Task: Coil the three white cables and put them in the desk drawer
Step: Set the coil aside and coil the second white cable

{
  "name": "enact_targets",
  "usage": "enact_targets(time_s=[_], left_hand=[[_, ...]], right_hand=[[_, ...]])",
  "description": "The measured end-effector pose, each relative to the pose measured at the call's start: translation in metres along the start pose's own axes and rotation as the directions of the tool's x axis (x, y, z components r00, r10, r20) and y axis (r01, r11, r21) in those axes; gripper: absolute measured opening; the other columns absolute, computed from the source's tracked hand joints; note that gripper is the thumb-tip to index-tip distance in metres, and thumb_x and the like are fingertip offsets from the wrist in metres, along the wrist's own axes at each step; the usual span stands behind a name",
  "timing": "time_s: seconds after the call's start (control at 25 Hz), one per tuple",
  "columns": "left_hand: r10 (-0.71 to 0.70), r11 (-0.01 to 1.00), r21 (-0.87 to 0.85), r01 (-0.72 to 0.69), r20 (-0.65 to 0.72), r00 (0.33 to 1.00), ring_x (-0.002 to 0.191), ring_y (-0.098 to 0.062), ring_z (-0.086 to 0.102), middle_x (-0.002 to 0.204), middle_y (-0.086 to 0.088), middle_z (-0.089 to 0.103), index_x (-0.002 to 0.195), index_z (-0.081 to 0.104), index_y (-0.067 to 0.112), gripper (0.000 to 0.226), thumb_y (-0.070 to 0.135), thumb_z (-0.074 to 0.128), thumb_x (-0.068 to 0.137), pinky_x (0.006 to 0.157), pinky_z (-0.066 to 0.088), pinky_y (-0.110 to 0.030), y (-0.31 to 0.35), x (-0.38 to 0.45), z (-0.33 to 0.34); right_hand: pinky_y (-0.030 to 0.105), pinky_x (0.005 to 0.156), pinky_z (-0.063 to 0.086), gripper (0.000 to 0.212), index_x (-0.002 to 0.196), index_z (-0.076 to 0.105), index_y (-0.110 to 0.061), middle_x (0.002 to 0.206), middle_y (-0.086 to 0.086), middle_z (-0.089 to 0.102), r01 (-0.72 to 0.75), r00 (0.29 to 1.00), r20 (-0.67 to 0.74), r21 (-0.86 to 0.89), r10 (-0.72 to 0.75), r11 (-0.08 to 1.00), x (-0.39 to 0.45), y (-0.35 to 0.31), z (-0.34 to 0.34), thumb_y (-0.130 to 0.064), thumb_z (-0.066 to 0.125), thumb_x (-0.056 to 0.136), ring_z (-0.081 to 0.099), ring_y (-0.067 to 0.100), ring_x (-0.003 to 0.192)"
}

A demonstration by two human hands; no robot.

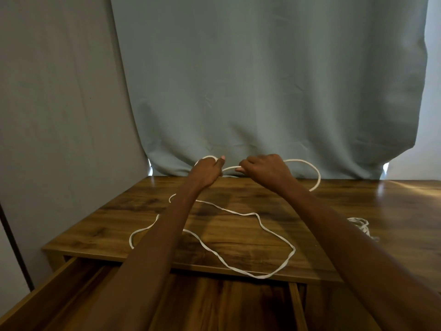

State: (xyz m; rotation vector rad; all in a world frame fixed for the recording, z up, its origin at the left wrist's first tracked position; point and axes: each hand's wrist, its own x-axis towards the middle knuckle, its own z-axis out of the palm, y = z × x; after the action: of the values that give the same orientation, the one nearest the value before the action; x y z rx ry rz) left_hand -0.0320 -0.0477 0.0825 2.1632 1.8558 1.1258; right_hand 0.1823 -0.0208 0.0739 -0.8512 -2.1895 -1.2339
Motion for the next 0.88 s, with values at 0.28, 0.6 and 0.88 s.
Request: enact_targets(time_s=[0.28,0.6,0.88], left_hand=[[0.182,0.770,-0.566,0.293,0.635,0.751,0.039,-0.014,0.025,0.042,0.000,0.031,0.059,0.043,0.014,0.056,0.052,0.043,0.100,0.050,0.020,-0.033,-0.002,-0.022,-0.021],[0.383,-0.124,-0.950,0.287,0.221,0.897,0.041,-0.012,0.035,0.040,0.006,0.032,0.066,0.045,0.018,0.041,0.034,0.038,0.103,0.050,0.033,-0.027,0.025,-0.015,-0.024],[-0.231,-0.047,-0.955,-0.292,-0.274,0.934,0.051,-0.013,0.045,0.052,0.003,0.044,0.077,0.047,0.017,0.037,0.034,0.036,0.107,0.055,0.040,-0.027,0.031,0.009,-0.025]], right_hand=[[0.035,0.064,0.037,0.029,0.105,0.062,-0.022,0.083,0.006,0.063,-0.129,0.992,-0.013,-0.089,0.129,0.988,-0.025,0.035,0.011,-0.044,0.044,0.103,0.056,0.025,0.068],[0.036,0.063,0.052,0.039,0.133,0.044,-0.025,0.104,0.008,0.067,-0.430,0.865,0.377,0.210,0.333,0.878,-0.027,0.005,0.026,-0.012,0.054,0.097,0.060,0.023,0.073],[0.038,0.074,0.054,0.036,0.130,0.059,-0.026,0.108,0.006,0.071,-0.205,0.902,0.428,0.319,0.053,0.925,-0.021,-0.033,0.030,-0.042,0.038,0.105,0.068,0.025,0.090]])
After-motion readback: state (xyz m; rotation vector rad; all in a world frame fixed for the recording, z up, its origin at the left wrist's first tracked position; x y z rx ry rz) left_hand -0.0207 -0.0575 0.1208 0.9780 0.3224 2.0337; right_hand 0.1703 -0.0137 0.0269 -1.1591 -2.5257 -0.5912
